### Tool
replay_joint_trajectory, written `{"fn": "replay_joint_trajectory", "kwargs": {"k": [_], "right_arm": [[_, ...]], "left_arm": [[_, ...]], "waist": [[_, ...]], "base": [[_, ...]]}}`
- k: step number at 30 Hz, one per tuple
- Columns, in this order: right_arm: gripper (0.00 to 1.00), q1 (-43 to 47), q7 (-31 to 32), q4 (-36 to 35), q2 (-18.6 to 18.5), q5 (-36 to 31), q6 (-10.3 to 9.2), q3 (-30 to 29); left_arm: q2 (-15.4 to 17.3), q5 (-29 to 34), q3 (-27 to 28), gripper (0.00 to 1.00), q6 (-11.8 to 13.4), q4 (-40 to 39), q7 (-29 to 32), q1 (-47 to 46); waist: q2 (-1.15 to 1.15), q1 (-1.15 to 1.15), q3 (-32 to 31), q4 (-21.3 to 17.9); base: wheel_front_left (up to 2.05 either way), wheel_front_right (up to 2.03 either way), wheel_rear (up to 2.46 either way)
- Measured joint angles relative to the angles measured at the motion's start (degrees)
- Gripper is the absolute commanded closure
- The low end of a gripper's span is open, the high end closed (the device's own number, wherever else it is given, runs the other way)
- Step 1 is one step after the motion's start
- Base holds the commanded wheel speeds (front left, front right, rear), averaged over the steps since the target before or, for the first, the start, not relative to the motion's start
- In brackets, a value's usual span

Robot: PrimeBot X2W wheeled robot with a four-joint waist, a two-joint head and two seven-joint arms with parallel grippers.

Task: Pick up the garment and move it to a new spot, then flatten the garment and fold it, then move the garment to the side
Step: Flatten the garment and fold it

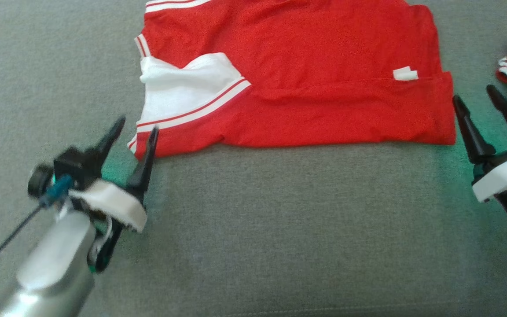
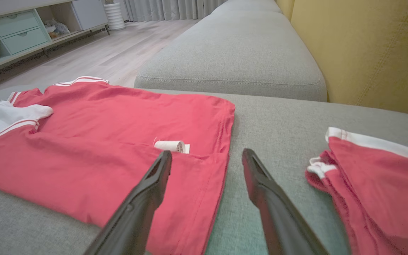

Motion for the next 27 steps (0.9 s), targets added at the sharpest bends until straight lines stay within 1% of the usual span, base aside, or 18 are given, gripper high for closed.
{"fn": "replay_joint_trajectory", "kwargs": {"k": [2,5,8,10,12,13,14,15,16,22,27], "right_arm": [[0.00,0.6,0.0,-0.3,0.4,0.0,0.00,0.0],[0.00,0.7,0.0,-0.7,0.9,0.0,0.00,0.0],[0.00,0.6,0.0,-0.9,1.2,-0.5,0.00,0.0],[0.00,0.6,0.0,-1.1,1.4,-0.9,0.00,0.1],[0.00,0.6,0.0,-1.1,1.6,-0.9,0.00,0.4],[0.00,0.6,0.0,-1.0,1.7,-0.9,0.00,0.4],[0.00,0.6,0.0,-0.8,1.8,-0.9,0.00,0.4],[0.00,0.6,0.0,-0.4,1.9,-0.9,0.00,0.5],[0.00,0.6,0.0,0.1,2.1,-0.7,0.00,0.7],[0.00,0.6,0.1,4.9,3.6,2.3,0.00,2.2],[0.00,0.4,2.0,8.4,3.6,3.3,0.00,4.7]], "left_arm": [[0.1,-1.3,0.0,0.00,1.2,0.1,2.1,2.4],[0.5,-2.6,-0.1,0.00,2.1,-0.1,5.6,4.3],[1.2,-2.6,-0.1,0.00,4.2,-0.5,7.1,4.6],[1.8,-2.3,-0.1,0.00,5.0,-0.6,8.1,4.6],[2.0,-2.3,-0.2,0.00,5.1,-1.0,8.7,4.6],[2.1,-2.3,-0.2,0.07,5.1,-1.2,8.8,4.6],[2.2,-2.3,-0.2,0.45,5.1,-1.4,8.9,4.6],[2.2,-2.3,-0.2,0.69,5.1,-1.6,8.9,4.6],[2.3,-2.3,-0.4,1.00,5.0,-1.8,9.1,4.6],[2.7,-2.4,-0.8,1.00,4.9,-3.4,9.4,5.4],[3.0,-2.9,-0.9,1.00,4.4,-4.4,9.4,5.8]], "waist": [[0.00,0.00,-0.3,-0.6],[0.00,0.00,-0.6,-1.4],[0.00,0.00,-0.4,-1.9],[0.00,0.00,-0.2,-2.2],[0.00,0.00,-0.1,-2.4],[0.00,0.01,0.0,-2.5],[0.00,0.01,0.0,-2.5],[0.00,0.01,0.0,-2.4],[0.00,0.01,0.0,-2.4],[0.00,0.01,-0.3,-1.5],[0.00,0.01,-0.3,-0.6]], "base": [[0.00,0.00,0.00],[0.00,0.00,0.00],[0.00,0.00,0.00],[0.00,0.00,0.00],[0.00,0.00,0.00],[0.00,0.00,0.00],[0.00,0.00,0.00],[0.00,0.00,0.00],[0.00,0.00,0.00],[0.00,0.00,0.00],[0.00,0.00,0.00]]}}
